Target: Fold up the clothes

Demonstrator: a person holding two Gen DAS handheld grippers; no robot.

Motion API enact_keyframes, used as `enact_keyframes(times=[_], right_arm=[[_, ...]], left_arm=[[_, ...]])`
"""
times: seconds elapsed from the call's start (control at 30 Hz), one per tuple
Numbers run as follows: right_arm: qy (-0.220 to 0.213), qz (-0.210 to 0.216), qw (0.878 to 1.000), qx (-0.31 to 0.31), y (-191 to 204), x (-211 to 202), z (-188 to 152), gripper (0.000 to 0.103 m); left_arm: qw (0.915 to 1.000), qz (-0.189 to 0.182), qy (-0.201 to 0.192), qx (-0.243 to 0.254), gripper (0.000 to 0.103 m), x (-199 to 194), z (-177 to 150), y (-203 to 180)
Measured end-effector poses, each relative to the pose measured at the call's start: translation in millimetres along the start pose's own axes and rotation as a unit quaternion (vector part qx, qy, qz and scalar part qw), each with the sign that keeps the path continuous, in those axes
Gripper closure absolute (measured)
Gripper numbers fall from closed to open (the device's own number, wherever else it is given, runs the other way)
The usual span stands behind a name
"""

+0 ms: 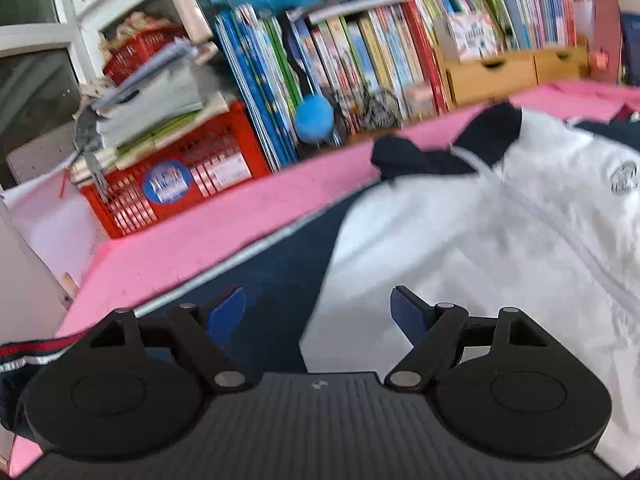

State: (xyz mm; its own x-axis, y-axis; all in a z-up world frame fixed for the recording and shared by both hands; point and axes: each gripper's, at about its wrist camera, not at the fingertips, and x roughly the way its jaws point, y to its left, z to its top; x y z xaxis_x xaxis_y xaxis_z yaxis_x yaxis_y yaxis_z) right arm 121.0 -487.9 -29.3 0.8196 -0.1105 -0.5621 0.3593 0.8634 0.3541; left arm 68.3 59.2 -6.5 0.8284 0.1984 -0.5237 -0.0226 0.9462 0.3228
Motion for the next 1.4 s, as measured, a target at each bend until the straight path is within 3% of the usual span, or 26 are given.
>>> enact_keyframes(times=[0.13,0.23,0.27,0.3,0.33,0.37,0.43,0.5,0.57,0.63,0.73,0.77,0.8,0.83,0.9,0.97,1.03,1.1,1.17,1.23,1.27,1.33,1.4], right_arm=[[-0.029,-0.064,0.995,0.069,-56.4,15.5,14.2,0.003],[-0.029,-0.058,0.994,0.083,-73.0,36.0,23.0,0.000],[-0.026,-0.045,0.995,0.081,-72.3,40.7,26.2,0.008],[-0.019,-0.029,0.996,0.078,-70.0,44.8,29.7,0.058],[-0.004,-0.021,0.997,0.074,-64.9,50.8,35.3,0.091],[-0.006,-0.029,0.998,0.062,-58.9,51.4,41.6,0.097],[-0.057,-0.068,0.996,0.009,-44.7,39.9,53.6,0.097],[-0.134,-0.124,0.980,-0.078,-27.4,20.9,61.9,0.097],[-0.179,-0.156,0.960,-0.148,-19.2,10.2,66.0,0.097],[-0.156,-0.180,0.949,-0.208,-18.0,21.2,66.0,0.096],[-0.057,-0.219,0.940,-0.256,-18.3,48.7,56.6,0.082],[-0.033,-0.229,0.936,-0.266,-17.7,52.5,51.3,0.064],[-0.023,-0.242,0.930,-0.274,-16.0,50.1,45.1,0.039],[-0.028,-0.259,0.923,-0.282,-12.6,43.1,39.0,0.030],[-0.056,-0.278,0.913,-0.293,2.2,20.5,31.0,0.026],[-0.085,-0.254,0.916,-0.300,23.7,-6.8,27.3,0.026],[-0.101,-0.159,0.930,-0.315,59.3,-28.6,21.9,0.027],[-0.103,-0.082,0.931,-0.341,103.9,-36.3,11.1,0.027],[-0.051,0.035,0.941,-0.332,148.1,-23.2,3.3,0.027],[0.013,0.162,0.937,-0.310,192.1,-6.1,-3.9,0.027],[0.054,0.205,0.933,-0.290,212.5,10.5,-7.4,0.029],[0.150,0.248,0.930,-0.224,249.2,56.2,-17.5,0.033],[0.235,0.273,0.922,-0.145,275.1,97.7,-29.0,0.033]], left_arm=[[0.9997,0.005,0.025,-0.006,0.021,1.3,-4.0,-2.6],[0.9995,0.008,0.031,-0.004,0.019,1.4,-3.9,-4.2],[0.9994,0.010,0.033,-0.002,0.018,2.2,-4.0,-4.6],[0.9994,0.013,0.033,-0.002,0.016,3.0,-4.6,-5.1],[0.9994,0.016,0.032,-0.002,0.016,3.9,-5.3,-5.6],[0.9994,0.017,0.031,-0.002,0.014,4.0,-5.5,-5.5],[0.9994,0.018,0.030,-0.004,0.012,3.8,-5.9,-4.6],[0.9994,0.018,0.029,-0.006,0.008,3.5,-6.4,-3.3],[0.9994,0.020,0.026,-0.007,0.005,2.3,-5.7,-1.2],[0.9994,0.023,0.023,-0.008,0.004,0.9,-4.8,1.0],[0.9994,0.028,0.018,-0.010,0.006,-1.0,-3.5,4.4],[0.9994,0.029,0.017,-0.010,0.007,-1.7,-3.0,5.5],[0.9994,0.033,0.006,-0.013,0.007,-5.6,-0.9,9.9],[0.9993,0.032,-0.008,-0.017,0.007,-10.7,4.0,16.1],[0.9991,0.015,-0.031,-0.026,0.007,-16.4,15.5,21.9],[0.9983,-0.022,-0.043,-0.033,0.006,-15.1,27.5,16.7],[0.9960,-0.058,-0.055,-0.040,0.006,-13.9,39.5,11.4],[0.9923,-0.097,-0.065,-0.042,0.006,-12.3,47.4,0.3],[0.9872,-0.140,-0.069,-0.035,0.006,-10.9,47.4,-20.9],[0.9825,-0.173,-0.065,-0.025,0.006,-10.0,44.3,-38.4],[0.9804,-0.187,-0.059,-0.021,0.006,-8.6,42.6,-45.8],[0.9775,-0.204,-0.050,-0.016,0.005,-2.6,37.9,-56.8],[0.9762,-0.217,-0.010,-0.004,0.002,10.4,41.9,-62.1]])
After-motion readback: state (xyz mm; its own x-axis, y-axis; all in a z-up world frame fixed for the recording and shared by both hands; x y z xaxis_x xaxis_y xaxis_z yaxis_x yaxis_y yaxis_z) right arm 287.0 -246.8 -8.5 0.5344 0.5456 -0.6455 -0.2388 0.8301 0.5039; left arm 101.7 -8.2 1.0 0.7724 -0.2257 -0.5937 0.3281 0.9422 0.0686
